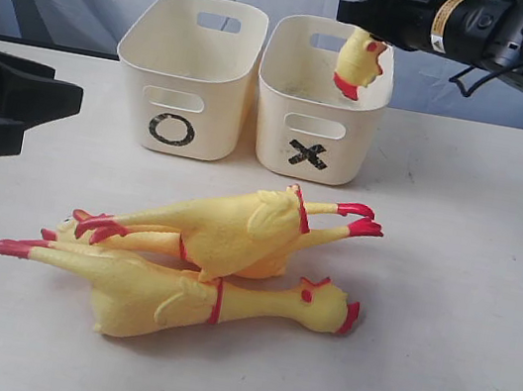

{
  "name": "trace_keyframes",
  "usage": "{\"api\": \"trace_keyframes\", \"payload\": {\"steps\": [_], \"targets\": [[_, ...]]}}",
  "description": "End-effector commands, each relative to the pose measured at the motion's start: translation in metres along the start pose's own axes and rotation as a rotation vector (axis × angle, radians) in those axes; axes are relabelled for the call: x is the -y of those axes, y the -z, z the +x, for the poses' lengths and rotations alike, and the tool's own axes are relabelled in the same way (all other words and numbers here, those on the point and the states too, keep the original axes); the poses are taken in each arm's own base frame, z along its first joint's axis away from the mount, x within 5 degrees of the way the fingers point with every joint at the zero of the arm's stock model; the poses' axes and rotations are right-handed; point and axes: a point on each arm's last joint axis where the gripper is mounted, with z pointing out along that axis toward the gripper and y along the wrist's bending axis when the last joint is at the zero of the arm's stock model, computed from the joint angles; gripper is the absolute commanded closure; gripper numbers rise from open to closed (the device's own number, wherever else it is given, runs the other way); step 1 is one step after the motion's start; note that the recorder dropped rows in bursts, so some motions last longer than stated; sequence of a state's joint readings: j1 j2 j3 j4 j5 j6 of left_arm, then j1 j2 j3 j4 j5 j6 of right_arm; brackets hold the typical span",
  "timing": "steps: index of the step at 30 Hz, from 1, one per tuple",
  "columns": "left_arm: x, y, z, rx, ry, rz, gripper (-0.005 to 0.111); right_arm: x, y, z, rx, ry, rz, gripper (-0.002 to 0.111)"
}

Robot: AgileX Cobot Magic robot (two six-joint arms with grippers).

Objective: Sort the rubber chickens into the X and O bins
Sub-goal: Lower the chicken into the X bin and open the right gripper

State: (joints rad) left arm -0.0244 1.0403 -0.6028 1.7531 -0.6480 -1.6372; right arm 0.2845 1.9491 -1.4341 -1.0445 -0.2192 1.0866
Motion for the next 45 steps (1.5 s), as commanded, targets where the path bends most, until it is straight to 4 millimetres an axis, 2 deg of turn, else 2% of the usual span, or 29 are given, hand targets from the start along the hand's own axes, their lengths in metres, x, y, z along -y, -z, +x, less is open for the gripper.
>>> {"api": "trace_keyframes", "payload": {"steps": [1, 6, 13, 26, 28, 29, 30, 31, 33, 40, 45], "targets": [[0.000, -0.001, 0.002, -0.003, 0.017, 0.005, 0.065, 0.006, -0.011, 0.000, 0.010, 0.033, 0.007, 0.109], [0.000, -0.001, 0.002, -0.003, 0.017, 0.005, 0.065, 0.006, -0.023, 0.005, 0.016, 0.057, -0.019, 0.109], [0.000, -0.001, 0.002, -0.003, 0.017, 0.005, 0.065, 0.010, -0.039, 0.024, -0.024, 0.050, -0.019, 0.109], [0.000, -0.001, 0.002, -0.003, 0.017, 0.005, 0.065, 0.012, -0.055, 0.052, -0.083, 0.085, -0.033, 0.109], [0.000, -0.001, 0.002, -0.003, 0.017, 0.005, 0.065, 0.013, -0.057, 0.058, -0.095, 0.082, -0.033, 0.102], [0.000, -0.001, 0.002, -0.003, 0.017, 0.005, 0.065, 0.013, -0.058, 0.060, -0.097, 0.081, -0.034, 0.091], [0.000, -0.001, 0.002, -0.003, 0.017, 0.005, 0.065, 0.013, -0.059, 0.061, -0.099, 0.081, -0.036, 0.084], [0.000, -0.001, 0.002, -0.003, 0.017, 0.005, 0.065, 0.013, -0.059, 0.061, -0.098, 0.081, -0.038, 0.074], [0.000, -0.001, 0.002, -0.003, 0.017, 0.005, 0.065, 0.013, -0.059, 0.061, -0.098, 0.081, -0.038, 0.069], [0.000, -0.001, 0.002, -0.003, 0.017, 0.005, 0.065, 0.012, -0.057, 0.056, -0.086, 0.077, -0.040, 0.069], [0.000, -0.001, 0.002, -0.003, 0.017, 0.005, 0.065, 0.007, -0.036, 0.019, -0.010, 0.077, -0.031, 0.069]]}}
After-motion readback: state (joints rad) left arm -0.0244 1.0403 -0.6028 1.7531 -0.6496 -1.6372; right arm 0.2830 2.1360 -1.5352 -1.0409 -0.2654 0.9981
